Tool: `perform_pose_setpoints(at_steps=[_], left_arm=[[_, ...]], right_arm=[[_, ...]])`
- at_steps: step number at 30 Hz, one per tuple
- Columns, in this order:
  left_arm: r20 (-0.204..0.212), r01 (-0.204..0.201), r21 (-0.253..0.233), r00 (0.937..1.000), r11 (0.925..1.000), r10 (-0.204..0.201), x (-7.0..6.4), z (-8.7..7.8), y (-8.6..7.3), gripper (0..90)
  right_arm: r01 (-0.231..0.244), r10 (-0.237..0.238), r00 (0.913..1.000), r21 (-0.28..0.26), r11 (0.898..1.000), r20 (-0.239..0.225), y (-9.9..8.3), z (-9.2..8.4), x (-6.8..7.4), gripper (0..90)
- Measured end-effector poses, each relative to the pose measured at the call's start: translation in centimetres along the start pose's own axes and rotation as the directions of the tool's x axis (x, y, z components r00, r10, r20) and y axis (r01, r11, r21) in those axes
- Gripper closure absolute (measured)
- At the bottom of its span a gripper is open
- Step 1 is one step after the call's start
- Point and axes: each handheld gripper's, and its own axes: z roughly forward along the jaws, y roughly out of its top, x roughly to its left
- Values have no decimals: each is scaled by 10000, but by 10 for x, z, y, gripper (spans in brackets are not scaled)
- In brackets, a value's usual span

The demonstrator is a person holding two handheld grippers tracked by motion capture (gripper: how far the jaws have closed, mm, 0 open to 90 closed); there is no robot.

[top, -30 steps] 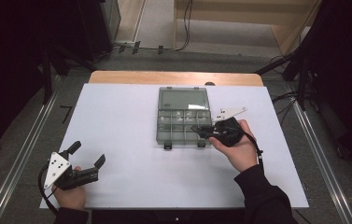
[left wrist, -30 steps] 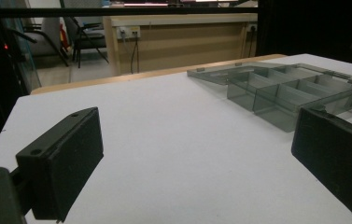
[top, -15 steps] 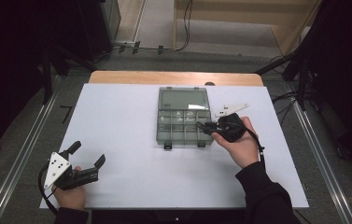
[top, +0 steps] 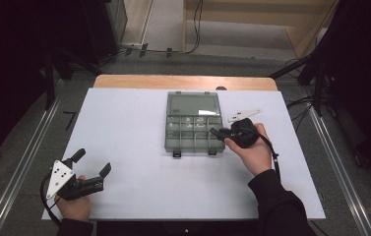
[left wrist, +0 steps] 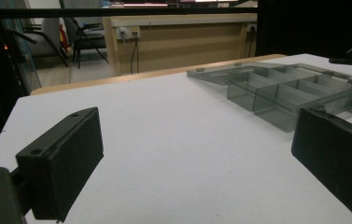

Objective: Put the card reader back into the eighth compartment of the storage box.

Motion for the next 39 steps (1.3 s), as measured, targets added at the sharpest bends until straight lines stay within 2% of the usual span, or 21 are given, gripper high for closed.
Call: perform_pose_setpoints(at_steps=[3,4,5,11,12,13,16,20,21,24,29,31,39], left_arm=[[3,-4,3,10000,10000,4,0,0,0,23],[3,-4,3,10000,10000,4,0,0,0,23],[10,-45,23,10000,10000,45,0,0,0,23],[6,-41,15,10000,10000,41,0,0,0,23],[6,-41,15,10000,10000,41,0,0,0,23],[12,-65,31,10000,10000,65,0,0,0,23],[4,-53,25,10000,10000,53,0,0,0,23],[-2,-43,22,10000,10000,43,0,0,0,23],[7,-59,30,10000,10000,59,0,0,0,23],[4,-35,18,10000,10000,35,0,0,0,23],[3,-55,31,10000,10000,55,0,0,0,23],[-1,-47,27,10000,10000,47,0,0,0,23],[-1,-58,32,10000,10000,58,0,0,0,23]], right_arm=[[-24,26,9999,-145,9999,153,-1,1,-1,597],[-24,26,9999,-145,9999,153,-1,1,-1,597],[-147,151,9996,-200,9997,223,-2,0,-2,530],[-213,216,9998,-535,9983,53,-5,-7,-3,336],[-213,216,9998,-535,9983,53,-5,-7,-3,336],[-245,252,9996,-591,9980,106,-5,-10,-3,243],[-194,197,9998,-734,9971,36,-7,-13,-2,129],[-59,67,9999,-814,9967,85,-10,-16,-2,71],[-101,105,9999,-910,9958,42,-12,-18,-1,0],[-78,68,9999,-1204,9927,-81,-16,-23,-1,0],[-207,221,9997,-1602,9869,71,-23,-32,-3,0],[-252,327,9986,-1680,9855,423,-25,-35,-3,0],[-270,378,9981,-2098,9774,477,-38,-49,-5,0]])
